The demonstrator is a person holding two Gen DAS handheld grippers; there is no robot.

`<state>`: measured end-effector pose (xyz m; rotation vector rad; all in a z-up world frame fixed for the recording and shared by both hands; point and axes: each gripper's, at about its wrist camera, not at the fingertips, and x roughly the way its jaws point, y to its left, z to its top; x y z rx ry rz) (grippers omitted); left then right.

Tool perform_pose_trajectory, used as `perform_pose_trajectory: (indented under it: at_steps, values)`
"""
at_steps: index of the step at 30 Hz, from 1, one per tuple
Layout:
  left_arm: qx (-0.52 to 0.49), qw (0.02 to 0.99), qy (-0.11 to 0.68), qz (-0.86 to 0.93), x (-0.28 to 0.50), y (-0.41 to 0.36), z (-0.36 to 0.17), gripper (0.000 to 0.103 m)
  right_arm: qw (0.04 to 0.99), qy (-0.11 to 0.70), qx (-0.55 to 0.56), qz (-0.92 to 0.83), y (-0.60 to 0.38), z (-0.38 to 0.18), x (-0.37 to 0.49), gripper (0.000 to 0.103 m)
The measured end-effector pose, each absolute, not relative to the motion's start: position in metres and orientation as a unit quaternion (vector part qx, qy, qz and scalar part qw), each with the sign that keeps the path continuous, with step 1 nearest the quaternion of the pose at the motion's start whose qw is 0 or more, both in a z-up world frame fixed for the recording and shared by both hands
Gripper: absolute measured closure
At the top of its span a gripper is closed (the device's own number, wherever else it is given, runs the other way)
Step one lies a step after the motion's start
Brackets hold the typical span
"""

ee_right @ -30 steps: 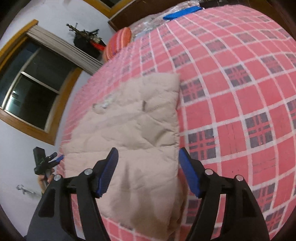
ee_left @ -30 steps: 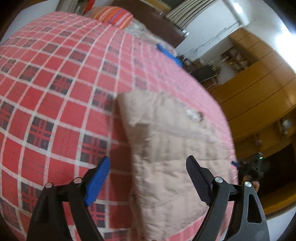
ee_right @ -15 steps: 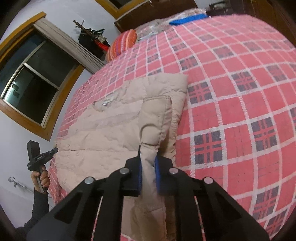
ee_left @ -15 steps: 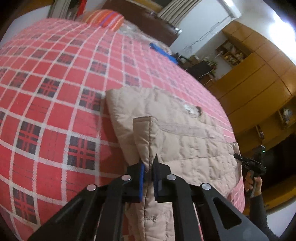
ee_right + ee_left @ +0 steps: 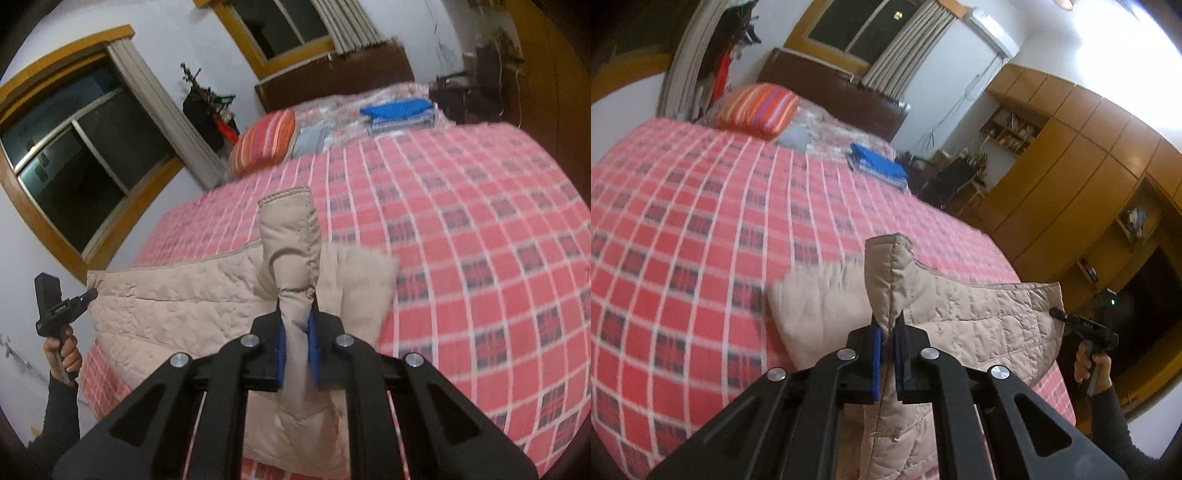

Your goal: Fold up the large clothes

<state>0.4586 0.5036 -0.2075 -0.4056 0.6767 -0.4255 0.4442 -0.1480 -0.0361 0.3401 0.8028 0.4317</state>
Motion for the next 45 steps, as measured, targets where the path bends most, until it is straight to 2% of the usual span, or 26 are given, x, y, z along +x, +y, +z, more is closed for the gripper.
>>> perform_pose_trajectory:
  at_steps: [5, 9, 20, 26, 33, 36, 37, 38, 42, 45]
  values:
    - [-0.193, 0.909, 0.319, -0.187, 0.508, 0.508, -0.181, 0.098, 0.897, 0.360, 0.171, 0.191, -0.152, -0.019, 0.489, 0.094]
    - [-0.192, 0.907, 0.334, -0.167, 0.548, 0.508, -0.189, 0.098, 0.902, 0.362, 0.162, 0.172, -0.149, -0.028, 0.533, 0.094]
    - [-0.239, 0.864, 0.427, -0.122, 0.639, 0.523, -0.290, 0.098, 0.877, 0.440, 0.135, 0.137, -0.130, -0.114, 0.619, 0.094]
    - [-0.267, 0.828, 0.480, -0.116, 0.662, 0.532, -0.340, 0.098, 0.845, 0.494, 0.157, 0.133, -0.135, -0.162, 0.644, 0.094]
    - [-0.275, 0.812, 0.503, -0.112, 0.665, 0.531, -0.373, 0.097, 0.812, 0.535, 0.191, 0.135, -0.143, -0.198, 0.656, 0.090]
    - [-0.270, 0.816, 0.500, -0.102, 0.663, 0.530, -0.370, 0.093, 0.805, 0.546, 0.187, 0.135, -0.141, -0.202, 0.656, 0.084]
    - [-0.260, 0.824, 0.496, -0.090, 0.660, 0.530, -0.363, 0.087, 0.806, 0.547, 0.185, 0.132, -0.142, -0.199, 0.655, 0.081]
    - [-0.246, 0.836, 0.485, -0.070, 0.653, 0.530, -0.350, 0.082, 0.809, 0.544, 0.181, 0.128, -0.143, -0.191, 0.652, 0.080]
    - [-0.236, 0.872, 0.421, -0.081, 0.618, 0.519, -0.295, 0.078, 0.831, 0.496, 0.204, 0.148, -0.153, -0.147, 0.628, 0.065]
    - [-0.230, 0.869, 0.413, -0.146, 0.604, 0.492, -0.281, 0.077, 0.822, 0.492, 0.223, 0.181, -0.149, -0.139, 0.613, 0.065]
